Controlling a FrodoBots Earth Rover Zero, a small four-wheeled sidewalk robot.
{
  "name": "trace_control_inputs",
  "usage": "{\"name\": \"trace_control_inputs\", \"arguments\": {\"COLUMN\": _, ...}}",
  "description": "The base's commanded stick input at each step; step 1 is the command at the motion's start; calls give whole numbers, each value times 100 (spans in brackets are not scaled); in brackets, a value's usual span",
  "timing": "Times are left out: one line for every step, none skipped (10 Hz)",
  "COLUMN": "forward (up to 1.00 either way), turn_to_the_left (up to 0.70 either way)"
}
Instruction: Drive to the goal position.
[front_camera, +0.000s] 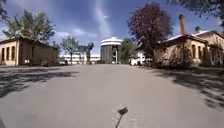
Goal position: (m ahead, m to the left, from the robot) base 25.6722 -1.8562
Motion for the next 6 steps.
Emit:
{"name": "trace_control_inputs", "arguments": {"forward": 70, "turn_to_the_left": 6}}
{"name": "trace_control_inputs", "arguments": {"forward": 70, "turn_to_the_left": 6}}
{"name": "trace_control_inputs", "arguments": {"forward": 70, "turn_to_the_left": 6}}
{"name": "trace_control_inputs", "arguments": {"forward": 70, "turn_to_the_left": 6}}
{"name": "trace_control_inputs", "arguments": {"forward": 70, "turn_to_the_left": 6}}
{"name": "trace_control_inputs", "arguments": {"forward": 70, "turn_to_the_left": 6}}
